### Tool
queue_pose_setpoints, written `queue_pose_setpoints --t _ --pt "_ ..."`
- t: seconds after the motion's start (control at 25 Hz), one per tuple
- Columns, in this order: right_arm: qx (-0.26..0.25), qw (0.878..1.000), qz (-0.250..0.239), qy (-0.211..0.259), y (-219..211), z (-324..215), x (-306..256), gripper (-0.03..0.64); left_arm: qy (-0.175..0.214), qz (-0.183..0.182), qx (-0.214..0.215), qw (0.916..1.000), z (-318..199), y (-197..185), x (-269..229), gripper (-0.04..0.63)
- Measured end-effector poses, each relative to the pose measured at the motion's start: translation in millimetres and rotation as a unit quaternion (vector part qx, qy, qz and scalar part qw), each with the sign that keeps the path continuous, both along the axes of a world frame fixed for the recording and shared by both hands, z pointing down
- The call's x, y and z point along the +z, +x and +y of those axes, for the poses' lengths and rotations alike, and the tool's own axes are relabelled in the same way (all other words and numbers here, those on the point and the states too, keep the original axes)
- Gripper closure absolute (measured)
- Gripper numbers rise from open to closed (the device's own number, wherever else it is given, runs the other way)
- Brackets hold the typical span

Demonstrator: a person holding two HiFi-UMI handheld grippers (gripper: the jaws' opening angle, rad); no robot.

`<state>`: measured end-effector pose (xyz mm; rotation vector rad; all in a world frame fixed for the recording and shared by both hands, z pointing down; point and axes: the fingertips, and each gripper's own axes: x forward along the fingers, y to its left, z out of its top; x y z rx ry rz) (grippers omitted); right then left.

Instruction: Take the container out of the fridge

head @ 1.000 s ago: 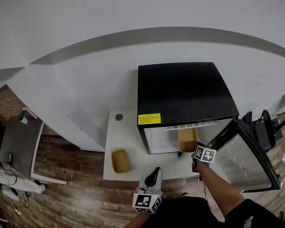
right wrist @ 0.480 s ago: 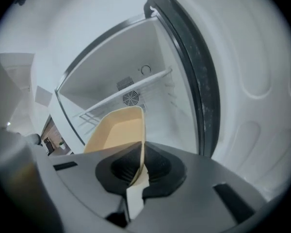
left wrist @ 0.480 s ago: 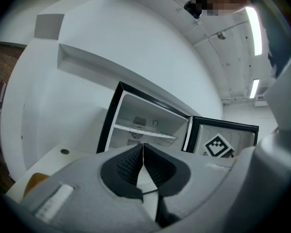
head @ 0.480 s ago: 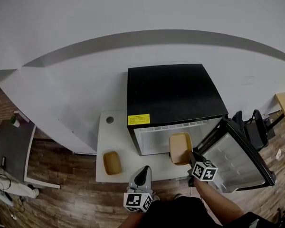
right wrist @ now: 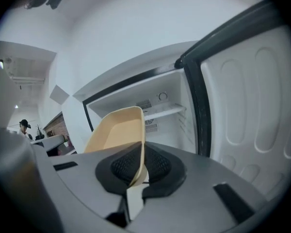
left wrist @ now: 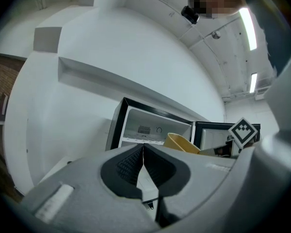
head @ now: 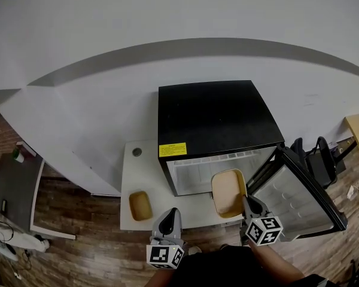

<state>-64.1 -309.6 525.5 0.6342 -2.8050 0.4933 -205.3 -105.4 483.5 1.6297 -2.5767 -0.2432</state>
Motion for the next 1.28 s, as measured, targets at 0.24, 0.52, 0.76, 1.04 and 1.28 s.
queue_pose_setpoints --t 0.24,0.52,0.76,1.04,1.28 --pt "0.032 0.999 -0.019 0.026 26.0 -13.0 -27.3 0.603 0.004 0.005 -0.002 1.0 12.2 -13.8 -7.4 0.58" --pt "0.056 0.997 -0.016 0.05 41.6 -30.2 -32.8 0.603 0.008 -0.005 -0.014 0.9999 10.6 -28.8 -16.0 0.58" --pt "0.053 0.997 -0.016 0.057 36.4 -25.0 -36.2 0.604 0.009 -0.006 -0.02 0.9997 4.2 -34.5 -18.8 0.58" --pt "0.054 0.995 0.002 0.09 33.6 -23.8 -37.3 0.603 0.002 -0.013 -0.02 0.9997 1.8 -33.0 -17.2 0.58" --pt "0.048 0.993 0.016 0.111 31.5 -19.3 -32.6 0.603 -0.006 -0.015 -0.018 0.9997 3.3 -30.6 -14.7 0.58"
